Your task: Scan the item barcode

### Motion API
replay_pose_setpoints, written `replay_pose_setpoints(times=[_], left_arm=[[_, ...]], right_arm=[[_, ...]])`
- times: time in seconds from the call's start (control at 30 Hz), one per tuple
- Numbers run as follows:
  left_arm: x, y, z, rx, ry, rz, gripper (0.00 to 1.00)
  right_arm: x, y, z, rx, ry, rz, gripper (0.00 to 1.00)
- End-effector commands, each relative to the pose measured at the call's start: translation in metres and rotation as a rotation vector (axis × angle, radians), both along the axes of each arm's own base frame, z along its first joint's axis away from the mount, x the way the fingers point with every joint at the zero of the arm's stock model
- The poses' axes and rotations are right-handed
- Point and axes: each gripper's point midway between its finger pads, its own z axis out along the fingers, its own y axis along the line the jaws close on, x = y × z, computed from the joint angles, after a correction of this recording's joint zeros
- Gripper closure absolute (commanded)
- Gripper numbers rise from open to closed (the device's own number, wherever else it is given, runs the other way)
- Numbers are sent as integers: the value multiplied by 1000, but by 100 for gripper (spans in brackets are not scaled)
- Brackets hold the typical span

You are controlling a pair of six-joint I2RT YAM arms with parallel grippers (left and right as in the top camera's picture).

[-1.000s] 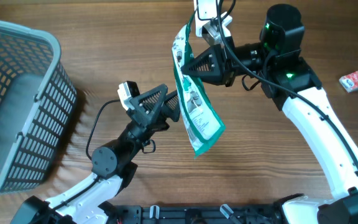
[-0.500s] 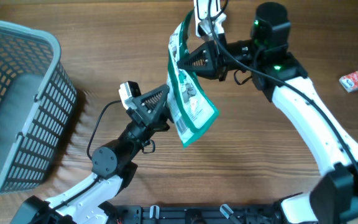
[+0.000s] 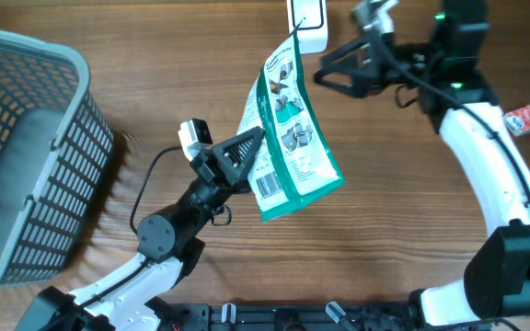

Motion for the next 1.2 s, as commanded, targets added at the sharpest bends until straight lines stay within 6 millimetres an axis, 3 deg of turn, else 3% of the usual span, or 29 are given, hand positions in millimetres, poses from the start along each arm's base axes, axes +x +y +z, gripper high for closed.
replay_pose_setpoints(times=[0.0, 0.17, 0.3, 0.4, 0.43, 0.47, 0.5, 0.53, 0.6, 0.7, 0.9, 1.03, 1.1, 1.17], left_arm=[[-9, 1, 4, 153, -201, 72, 96], [-2, 12, -13, 382, -380, 131, 96], [2, 24, -20, 442, -405, 130, 96], [3, 27, -22, 459, -411, 124, 96], [2, 27, -22, 460, -412, 121, 96], [2, 26, -22, 462, -414, 117, 96], [1, 26, -23, 466, -418, 114, 96], [0, 25, -23, 470, -424, 108, 96], [-1, 23, -26, 487, -438, 103, 96], [-1, 23, -25, 485, -436, 101, 96], [-1, 23, -25, 482, -430, 97, 96], [-1, 23, -26, 482, -429, 97, 96], [2, 22, -31, 489, -402, 88, 96], [7, 21, -40, 503, -353, 73, 96]], right_arm=[[-1, -15, 8, 18, -171, 22, 1], [2, -23, 3, 22, -286, 1, 1], [8, -19, -20, 4, -296, -54, 1], [30, -21, -86, -166, -135, -249, 0], [39, -39, -143, -422, -12, -397, 0], [37, -60, -180, -627, 68, -483, 1], [28, -79, -205, -788, 140, -526, 1], [16, -86, -215, -858, 175, -509, 0], [-9, -66, -195, -757, 110, -361, 1], [-47, -26, -122, -387, -150, -132, 0], [-75, -13, -58, -52, -251, -34, 0], [-83, -5, -45, 27, -276, 13, 0], [-92, 9, -39, 67, -304, 73, 0], [-94, 30, -46, 12, -310, 121, 0]])
